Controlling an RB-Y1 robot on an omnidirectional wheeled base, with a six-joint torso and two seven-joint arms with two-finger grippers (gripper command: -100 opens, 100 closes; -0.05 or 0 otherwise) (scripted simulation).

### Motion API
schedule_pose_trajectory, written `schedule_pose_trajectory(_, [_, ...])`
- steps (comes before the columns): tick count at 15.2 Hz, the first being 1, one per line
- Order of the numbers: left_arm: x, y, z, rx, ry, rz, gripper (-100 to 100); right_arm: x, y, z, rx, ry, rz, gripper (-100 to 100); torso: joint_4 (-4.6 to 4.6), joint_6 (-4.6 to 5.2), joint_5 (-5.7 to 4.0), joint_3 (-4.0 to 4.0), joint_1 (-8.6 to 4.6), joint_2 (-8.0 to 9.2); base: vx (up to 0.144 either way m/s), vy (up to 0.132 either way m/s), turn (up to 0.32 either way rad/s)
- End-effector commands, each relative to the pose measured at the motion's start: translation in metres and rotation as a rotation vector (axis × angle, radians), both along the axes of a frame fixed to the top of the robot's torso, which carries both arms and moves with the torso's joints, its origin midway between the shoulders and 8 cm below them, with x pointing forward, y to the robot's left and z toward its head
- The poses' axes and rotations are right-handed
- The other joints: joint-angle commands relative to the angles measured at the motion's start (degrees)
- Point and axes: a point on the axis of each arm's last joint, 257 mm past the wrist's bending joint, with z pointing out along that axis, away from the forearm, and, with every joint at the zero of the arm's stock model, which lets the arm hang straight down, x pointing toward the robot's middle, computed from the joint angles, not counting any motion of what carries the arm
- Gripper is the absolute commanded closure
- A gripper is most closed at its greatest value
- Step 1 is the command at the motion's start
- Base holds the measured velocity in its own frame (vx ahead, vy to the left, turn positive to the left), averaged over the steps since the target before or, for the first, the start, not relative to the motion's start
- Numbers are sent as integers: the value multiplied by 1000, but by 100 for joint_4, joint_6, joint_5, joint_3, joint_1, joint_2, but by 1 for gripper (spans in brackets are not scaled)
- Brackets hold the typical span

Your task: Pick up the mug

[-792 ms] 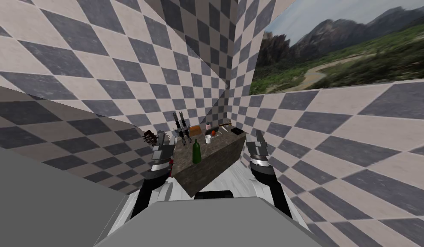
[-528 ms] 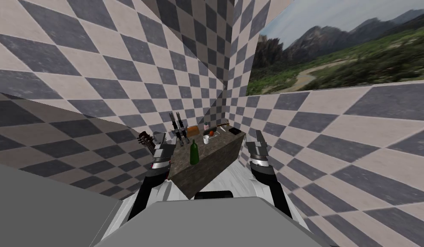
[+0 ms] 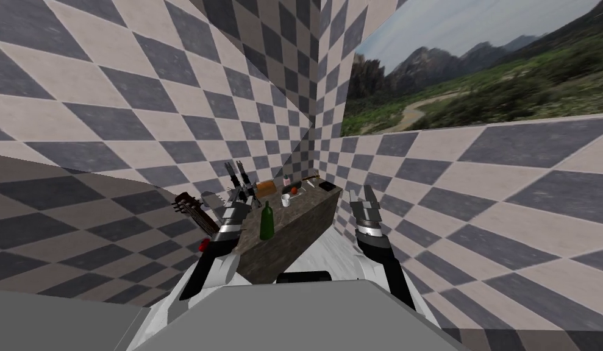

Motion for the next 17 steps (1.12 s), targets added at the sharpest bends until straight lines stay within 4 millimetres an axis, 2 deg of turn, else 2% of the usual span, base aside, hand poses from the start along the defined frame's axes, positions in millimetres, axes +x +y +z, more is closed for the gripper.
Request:
schedule_pose_trajectory(1, [5,2,-6,-8,29,-1,-100,0,0,0,0,0,0,0,0,0,0,0,0,0,17,-37,-40])
schedule_pose_trajectory(4, [23,18,-21,-36,103,-15,-100,0,0,0,0,0,0,0,1,1,1,2,5,4,22,-50,-142])
schedule_pose_trajectory(9, [36,30,-40,-57,189,-10,-100,0,0,0,0,0,0,0,1,1,0,2,1,3,23,-49,-107])
schedule_pose_trajectory(10, [44,39,-44,-73,217,-16,-100,0,0,0,0,0,0,0,1,-2,1,2,5,4,28,-49,-128])
schedule_pose_trajectory(13, [46,41,-52,-77,249,-9,-100,0,0,0,0,0,0,0,1,-1,1,2,5,3,23,-35,-70])
schedule_pose_trajectory(14, [54,52,-57,-95,281,-12,-100,0,0,0,0,0,0,0,1,-2,2,3,9,6,18,-39,-154])
schedule_pose_trajectory(16, [56,53,-65,-99,311,-5,-100,0,0,0,0,0,0,0,1,1,1,3,7,5,22,-34,-110])
schedule_pose_trajectory(17, [63,64,-68,-117,335,-9,-100,0,0,0,0,0,0,0,1,-2,2,4,9,6,25,-51,-167])
